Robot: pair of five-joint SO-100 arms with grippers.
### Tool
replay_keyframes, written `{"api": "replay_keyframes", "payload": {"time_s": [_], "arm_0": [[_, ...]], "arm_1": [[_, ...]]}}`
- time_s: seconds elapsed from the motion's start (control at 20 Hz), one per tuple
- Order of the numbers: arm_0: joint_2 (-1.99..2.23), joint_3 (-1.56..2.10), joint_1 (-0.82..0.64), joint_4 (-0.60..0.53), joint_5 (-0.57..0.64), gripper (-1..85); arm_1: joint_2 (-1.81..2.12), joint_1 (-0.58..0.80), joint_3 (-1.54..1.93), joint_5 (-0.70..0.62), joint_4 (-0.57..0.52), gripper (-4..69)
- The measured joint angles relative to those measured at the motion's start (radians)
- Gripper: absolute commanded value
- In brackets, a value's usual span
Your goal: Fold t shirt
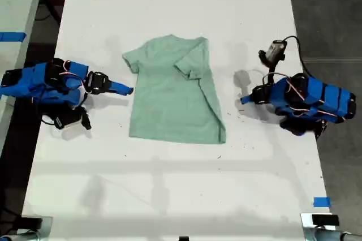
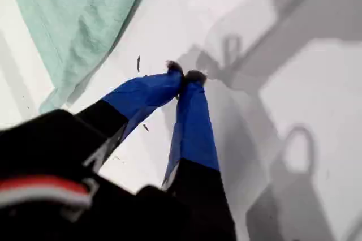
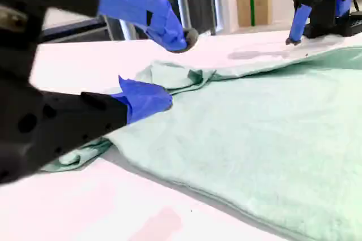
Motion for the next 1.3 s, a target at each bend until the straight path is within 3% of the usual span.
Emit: {"api": "replay_keyframes", "payload": {"time_s": [0.1,0.2,0.25,0.65,0.8,0.9,1.0,1.15,1.3], "arm_0": [[0.000,0.000,-0.018,0.015,-0.058,-0.1],[0.000,0.000,-0.031,0.015,-0.265,-0.1],[0.000,0.000,-0.031,0.015,-0.307,-0.1],[-0.021,-0.018,-0.025,0.023,-0.339,-0.4],[-0.270,-0.132,-0.014,0.048,-0.436,-0.4],[-0.509,-0.316,-0.003,0.132,-0.462,-0.4],[-0.759,-0.552,-0.067,0.255,-0.431,-0.4],[-1.023,-0.851,-0.318,0.379,-0.232,-0.4],[-1.318,-1.074,-0.489,0.396,-0.098,-0.4]], "arm_1": [[0.000,-0.008,0.000,0.000,0.000,1.9],[0.000,-0.017,0.000,0.000,0.000,1.9],[0.000,-0.017,0.000,0.000,0.000,1.9],[0.000,-0.017,0.000,0.000,0.000,1.8],[0.000,-0.017,0.000,0.000,0.000,1.8],[0.000,-0.017,0.000,0.000,0.000,1.8],[0.000,-0.017,0.000,0.000,0.000,1.8],[0.000,-0.017,0.000,0.000,0.000,1.8],[0.000,-0.017,0.000,0.000,0.000,1.8]]}}
